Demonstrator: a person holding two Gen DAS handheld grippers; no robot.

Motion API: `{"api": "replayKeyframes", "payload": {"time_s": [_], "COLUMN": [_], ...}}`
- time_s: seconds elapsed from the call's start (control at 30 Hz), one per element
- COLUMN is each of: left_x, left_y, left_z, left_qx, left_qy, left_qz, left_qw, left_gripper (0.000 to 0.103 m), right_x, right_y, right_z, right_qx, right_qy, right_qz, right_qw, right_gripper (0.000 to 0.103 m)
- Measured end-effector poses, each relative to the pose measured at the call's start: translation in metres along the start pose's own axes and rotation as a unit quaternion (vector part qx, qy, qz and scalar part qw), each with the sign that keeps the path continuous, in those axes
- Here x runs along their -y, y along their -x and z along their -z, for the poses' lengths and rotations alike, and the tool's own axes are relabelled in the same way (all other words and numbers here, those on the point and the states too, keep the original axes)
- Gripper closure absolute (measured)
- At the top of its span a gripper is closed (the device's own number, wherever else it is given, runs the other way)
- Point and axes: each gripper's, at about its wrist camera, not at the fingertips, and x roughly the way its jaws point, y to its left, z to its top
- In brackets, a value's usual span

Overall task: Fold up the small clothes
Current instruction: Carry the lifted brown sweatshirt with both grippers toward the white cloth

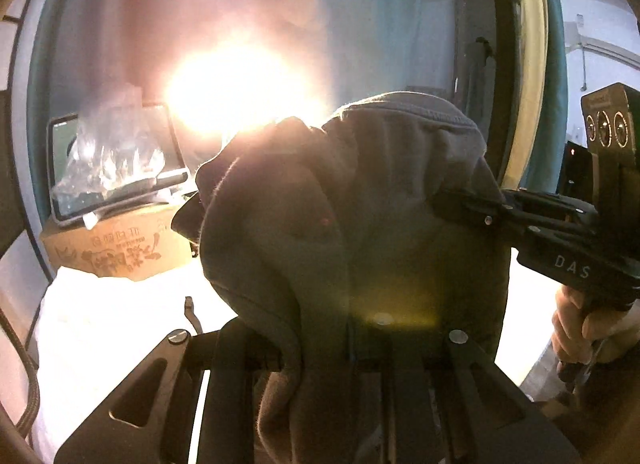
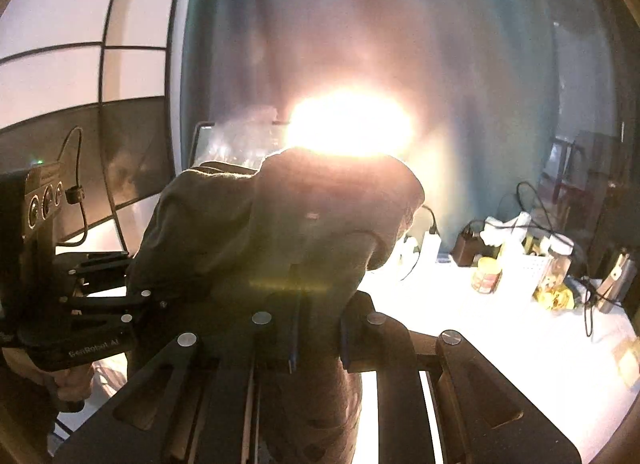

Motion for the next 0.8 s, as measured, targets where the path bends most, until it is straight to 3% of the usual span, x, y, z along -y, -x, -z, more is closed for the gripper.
{"api": "replayKeyframes", "payload": {"time_s": [0.8], "left_x": [-0.020], "left_y": [-0.063], "left_z": [0.012], "left_qx": [-0.085], "left_qy": [0.049], "left_qz": [-0.002], "left_qw": [0.9952], "left_gripper": [0.084], "right_x": [0.025], "right_y": [-0.094], "right_z": [0.020], "right_qx": [-0.081], "right_qy": [-0.027], "right_qz": [-0.005], "right_qw": [0.996], "right_gripper": [0.087]}}
